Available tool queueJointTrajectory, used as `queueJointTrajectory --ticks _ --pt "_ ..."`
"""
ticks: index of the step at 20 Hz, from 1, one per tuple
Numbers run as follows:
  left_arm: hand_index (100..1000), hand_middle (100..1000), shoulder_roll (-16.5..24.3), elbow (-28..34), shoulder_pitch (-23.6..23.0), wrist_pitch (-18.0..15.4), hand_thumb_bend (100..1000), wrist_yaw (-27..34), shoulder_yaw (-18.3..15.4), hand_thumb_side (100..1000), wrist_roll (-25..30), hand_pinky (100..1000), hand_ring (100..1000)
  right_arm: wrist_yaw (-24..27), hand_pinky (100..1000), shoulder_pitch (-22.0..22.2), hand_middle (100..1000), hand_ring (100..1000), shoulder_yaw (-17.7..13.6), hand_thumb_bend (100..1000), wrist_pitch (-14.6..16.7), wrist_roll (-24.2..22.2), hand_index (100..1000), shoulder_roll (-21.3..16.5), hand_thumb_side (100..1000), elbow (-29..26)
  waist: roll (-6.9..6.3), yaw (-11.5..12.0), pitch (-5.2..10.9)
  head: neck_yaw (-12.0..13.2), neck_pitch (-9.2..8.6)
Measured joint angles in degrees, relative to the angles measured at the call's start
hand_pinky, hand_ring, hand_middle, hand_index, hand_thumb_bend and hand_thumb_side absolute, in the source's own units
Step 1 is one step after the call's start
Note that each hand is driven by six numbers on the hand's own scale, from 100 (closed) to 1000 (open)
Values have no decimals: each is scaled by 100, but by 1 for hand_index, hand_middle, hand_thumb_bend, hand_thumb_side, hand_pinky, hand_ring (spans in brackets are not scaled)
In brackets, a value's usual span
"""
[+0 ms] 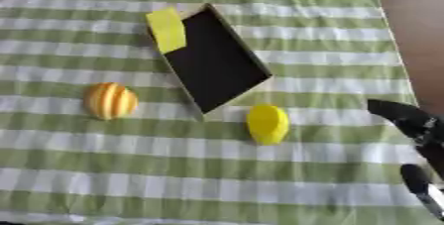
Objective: Pick up objects on the table and place them in the box.
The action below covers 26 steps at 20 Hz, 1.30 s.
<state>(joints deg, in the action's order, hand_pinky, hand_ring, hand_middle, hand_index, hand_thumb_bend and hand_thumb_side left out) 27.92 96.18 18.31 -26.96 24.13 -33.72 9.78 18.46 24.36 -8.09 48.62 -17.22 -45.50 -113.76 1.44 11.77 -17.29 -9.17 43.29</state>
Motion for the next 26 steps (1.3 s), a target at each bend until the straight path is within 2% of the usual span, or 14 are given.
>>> queueJointTrajectory --ticks 10,19,26 --pt "770 734 0 71 64 71 100 -41 67 569 14 747 816 -460 1000 -360 896 1000 167 100 -408 213 1000 -472 470 0 55 92 24 -122 -1" --pt "770 734 0 155 140 158 100 -42 111 568 17 748 816 -686 1000 -633 901 1000 325 100 -765 245 1000 -724 470 0 96 183 44 -224 -2" --pt "770 733 -2 218 148 234 100 -42 141 567 2 749 816 -1438 1000 -767 904 1000 359 100 -911 479 1000 -840 414 0 118 213 93 -285 -2"
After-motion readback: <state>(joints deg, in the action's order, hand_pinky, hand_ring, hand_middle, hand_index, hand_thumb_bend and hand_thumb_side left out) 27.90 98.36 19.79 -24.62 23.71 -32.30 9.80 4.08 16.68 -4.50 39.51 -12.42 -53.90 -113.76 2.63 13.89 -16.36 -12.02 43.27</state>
